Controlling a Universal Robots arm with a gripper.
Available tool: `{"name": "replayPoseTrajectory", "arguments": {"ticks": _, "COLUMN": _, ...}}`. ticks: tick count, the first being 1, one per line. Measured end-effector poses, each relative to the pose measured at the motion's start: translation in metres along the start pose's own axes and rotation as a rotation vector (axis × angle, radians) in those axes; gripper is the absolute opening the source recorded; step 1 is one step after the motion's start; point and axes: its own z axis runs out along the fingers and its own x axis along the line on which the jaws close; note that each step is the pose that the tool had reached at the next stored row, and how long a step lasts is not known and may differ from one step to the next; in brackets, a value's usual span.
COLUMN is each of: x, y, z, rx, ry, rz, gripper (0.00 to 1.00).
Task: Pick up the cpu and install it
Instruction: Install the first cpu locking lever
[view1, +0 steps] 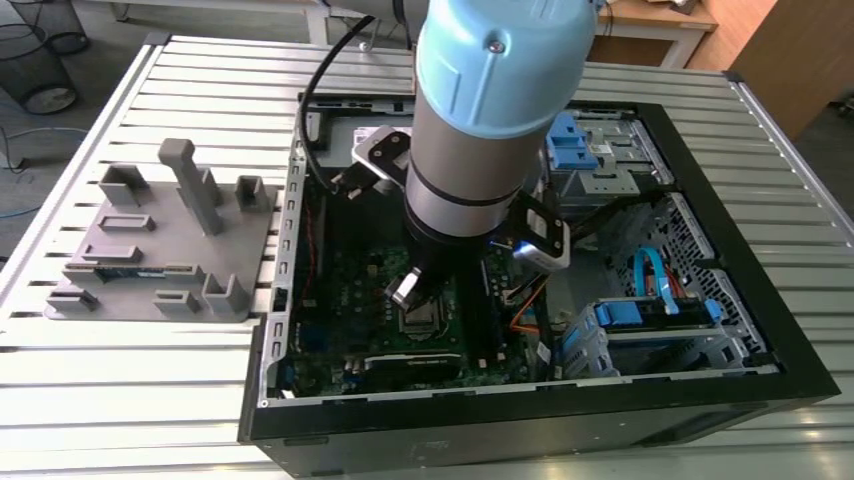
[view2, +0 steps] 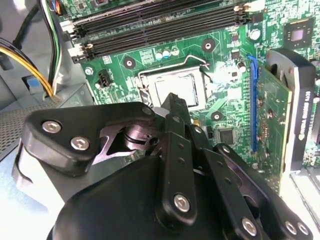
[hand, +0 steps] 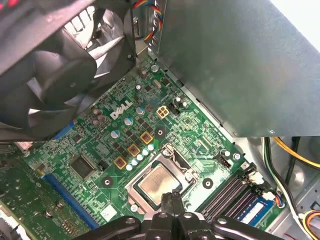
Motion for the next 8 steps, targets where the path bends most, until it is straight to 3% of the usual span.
{"name": "replayPoseTrajectory", "arguments": {"ticks": 8, "x": -0.0001, "y": 0.0001, "z": -0.0011, "rx": 0.0, "ry": 0.0001, "rz": 0.0, "gripper": 0.11}}
